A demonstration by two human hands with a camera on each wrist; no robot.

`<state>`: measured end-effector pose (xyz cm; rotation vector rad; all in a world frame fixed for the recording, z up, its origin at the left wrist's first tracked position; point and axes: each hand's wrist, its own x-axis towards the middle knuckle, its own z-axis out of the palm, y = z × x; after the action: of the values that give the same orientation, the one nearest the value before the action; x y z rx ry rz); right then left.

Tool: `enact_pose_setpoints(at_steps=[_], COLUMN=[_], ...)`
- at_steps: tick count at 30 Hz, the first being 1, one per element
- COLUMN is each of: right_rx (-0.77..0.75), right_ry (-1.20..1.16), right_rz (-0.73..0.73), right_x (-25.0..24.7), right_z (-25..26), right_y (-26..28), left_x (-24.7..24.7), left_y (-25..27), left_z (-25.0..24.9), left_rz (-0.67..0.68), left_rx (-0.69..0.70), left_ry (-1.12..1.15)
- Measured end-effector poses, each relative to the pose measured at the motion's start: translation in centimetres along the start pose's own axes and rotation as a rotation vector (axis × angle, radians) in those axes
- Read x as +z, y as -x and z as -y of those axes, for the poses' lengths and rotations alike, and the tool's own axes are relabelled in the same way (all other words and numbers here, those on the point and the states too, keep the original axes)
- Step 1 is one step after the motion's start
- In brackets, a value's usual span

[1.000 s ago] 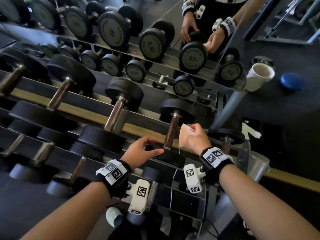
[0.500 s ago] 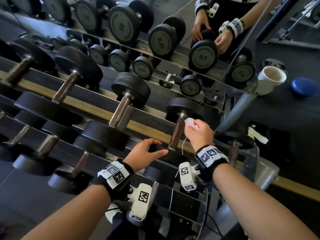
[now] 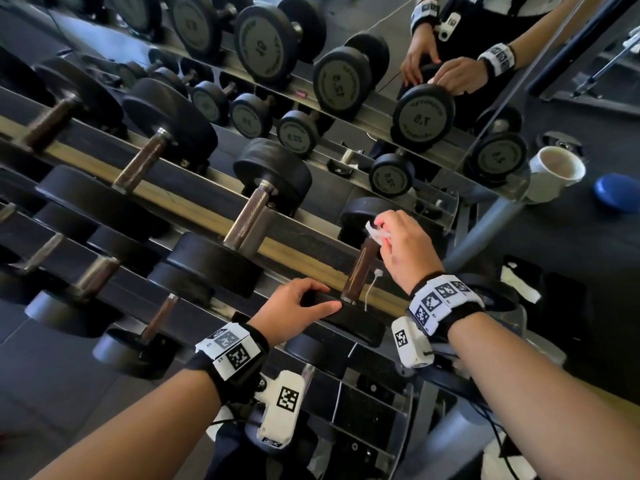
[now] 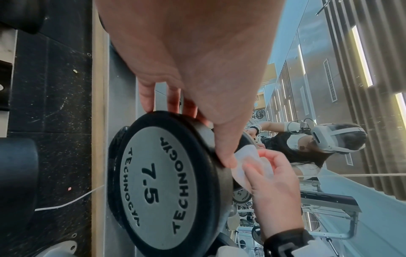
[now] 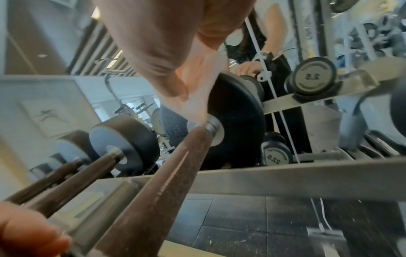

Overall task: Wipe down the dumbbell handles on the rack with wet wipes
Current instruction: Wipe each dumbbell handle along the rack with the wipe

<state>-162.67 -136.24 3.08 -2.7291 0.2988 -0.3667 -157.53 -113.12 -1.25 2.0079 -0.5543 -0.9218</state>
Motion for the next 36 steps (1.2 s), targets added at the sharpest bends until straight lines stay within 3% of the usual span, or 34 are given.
enact_pose_setpoints(at_steps=[6,11,15,17,19,23,27,29,33,36], right_rx=[-0.240,-0.325,-0.463,-0.529,-0.531,-0.374,-0.519,-0.510,-0.339,-0.417], right_ry=[0.098,0.225,0.200,0.262,0.297,0.191,0.202,0.283,0.416,0.439], right_rz=[0.066,0.393,0.414,0.492,0.565,0.633,0.691,0.668,0.559,0.582], right_x=[-0.2,0.4,-0.6,-0.8,-0.5,0.0,-0.1,-0.5,-0.4,1.3], right_z=[0.3,-0.6,-1.7,-1.9,-2.3,-1.3,-0.4,-0.9,-1.6,-0.5], right_y=[-0.2,-0.4,-0.1,-0.3,-0.1,1.6,2.3,1.1,-0.6,1.4], left_x=[0.2,0.3,0.3,0.4,0.4,0.5,0.6,0.6,0.5,0.5], left_y=[0.1,0.3,0.4,0.4,0.4,0.4,0.3,0.3,0.2,0.1], left_z=[-0.1,-0.1,-0.3,-0.2,-0.2,-0.3,-0.3,-0.3,-0.3,-0.1], left_rz=[-0.008,-0.031,-0.025,-0.033,-0.035,-0.031,-0.042,-0.041,-0.024,-0.028], left_rx=[0.002,0.006,0.000,-0.003,-0.003,-0.018,-0.039,-0.052,-0.064,-0.068], left_ry=[0.014,0.026,0.045,0.053,0.055,0.075,0.091,0.104,0.106,0.102])
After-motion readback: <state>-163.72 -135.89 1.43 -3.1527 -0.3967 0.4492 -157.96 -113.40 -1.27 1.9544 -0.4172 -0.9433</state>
